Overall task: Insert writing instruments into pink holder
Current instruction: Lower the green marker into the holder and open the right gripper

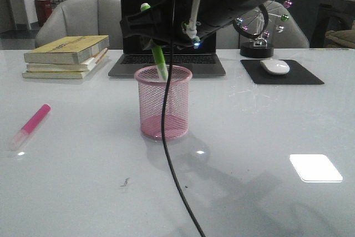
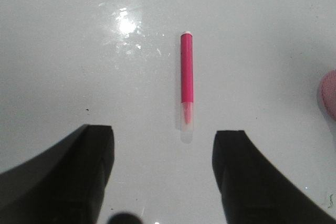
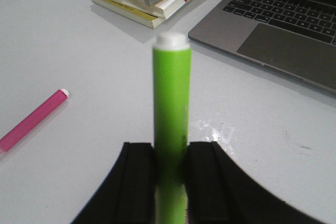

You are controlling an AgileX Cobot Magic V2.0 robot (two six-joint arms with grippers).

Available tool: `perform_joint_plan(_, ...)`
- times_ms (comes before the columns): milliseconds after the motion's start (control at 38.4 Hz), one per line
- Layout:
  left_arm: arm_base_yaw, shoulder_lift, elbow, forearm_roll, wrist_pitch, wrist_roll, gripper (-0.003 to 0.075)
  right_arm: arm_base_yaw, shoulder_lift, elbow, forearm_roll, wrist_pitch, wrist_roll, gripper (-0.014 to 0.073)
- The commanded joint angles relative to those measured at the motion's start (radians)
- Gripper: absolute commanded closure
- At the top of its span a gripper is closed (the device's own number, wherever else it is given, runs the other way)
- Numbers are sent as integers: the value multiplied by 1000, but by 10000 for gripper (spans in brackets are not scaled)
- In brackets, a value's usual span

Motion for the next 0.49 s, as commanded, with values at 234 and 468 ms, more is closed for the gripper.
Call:
perform_joint_plan(234,-4,-18,-35,-12,-54,-6,245,-2,-65,-26,0,32,-8,118)
perform_joint_plan(468,-4,-18,-35,-12,-46,-6,245,-3,-152,-26,-82,31,-13,118)
